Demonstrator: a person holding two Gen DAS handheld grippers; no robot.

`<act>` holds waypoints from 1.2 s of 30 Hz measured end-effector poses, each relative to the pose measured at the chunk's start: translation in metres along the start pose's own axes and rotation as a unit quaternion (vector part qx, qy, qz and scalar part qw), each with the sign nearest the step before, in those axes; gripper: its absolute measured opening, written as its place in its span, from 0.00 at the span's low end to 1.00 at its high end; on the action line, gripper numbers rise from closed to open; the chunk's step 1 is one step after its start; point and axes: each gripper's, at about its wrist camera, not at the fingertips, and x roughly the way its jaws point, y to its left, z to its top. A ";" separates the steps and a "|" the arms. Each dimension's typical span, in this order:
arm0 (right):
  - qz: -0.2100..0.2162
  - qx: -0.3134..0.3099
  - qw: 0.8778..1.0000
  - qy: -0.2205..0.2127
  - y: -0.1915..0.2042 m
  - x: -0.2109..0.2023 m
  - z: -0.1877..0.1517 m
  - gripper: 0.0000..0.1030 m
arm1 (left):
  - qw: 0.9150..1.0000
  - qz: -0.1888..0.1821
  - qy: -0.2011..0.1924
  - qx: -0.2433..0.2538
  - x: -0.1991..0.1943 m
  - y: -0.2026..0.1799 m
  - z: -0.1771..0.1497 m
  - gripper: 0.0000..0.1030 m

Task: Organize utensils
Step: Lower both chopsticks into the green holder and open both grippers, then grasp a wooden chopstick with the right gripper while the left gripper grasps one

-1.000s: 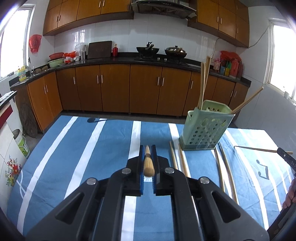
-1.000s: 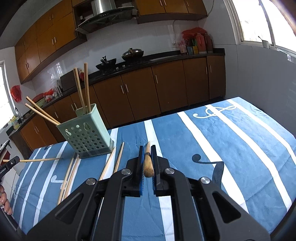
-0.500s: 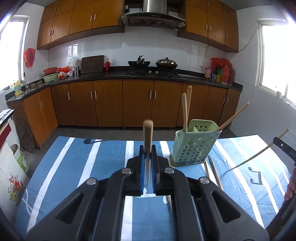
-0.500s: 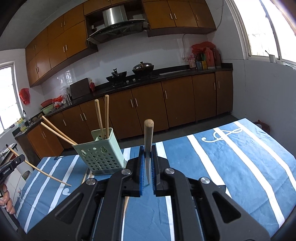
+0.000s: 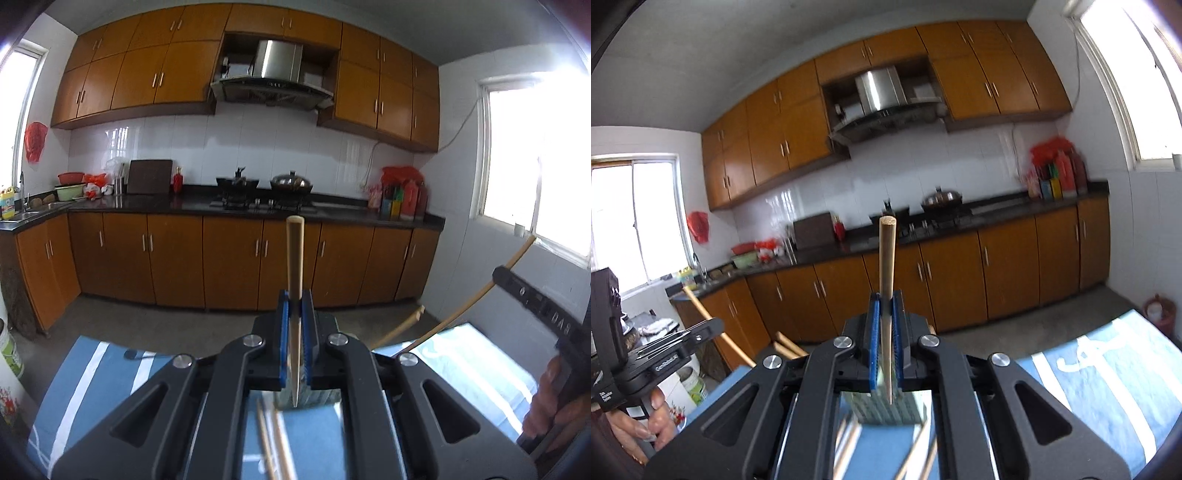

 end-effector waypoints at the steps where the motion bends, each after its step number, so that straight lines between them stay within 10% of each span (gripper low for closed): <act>1: -0.003 0.000 1.000 -0.006 0.001 0.005 0.003 0.07 | 1.000 0.001 -0.007 -0.006 0.003 -0.003 0.005 0.07; 10: -0.020 0.006 1.000 0.003 -0.008 0.058 -0.006 0.07 | 0.997 0.026 -0.058 -0.036 0.051 -0.013 0.027 0.07; 27: -0.016 0.021 0.995 0.092 -0.014 0.108 -0.049 0.07 | 0.997 0.031 0.023 -0.061 0.131 0.009 -0.019 0.07; 36: -0.026 0.018 0.996 0.088 -0.018 0.089 -0.040 0.08 | 0.996 0.039 0.031 -0.068 0.113 0.018 -0.014 0.19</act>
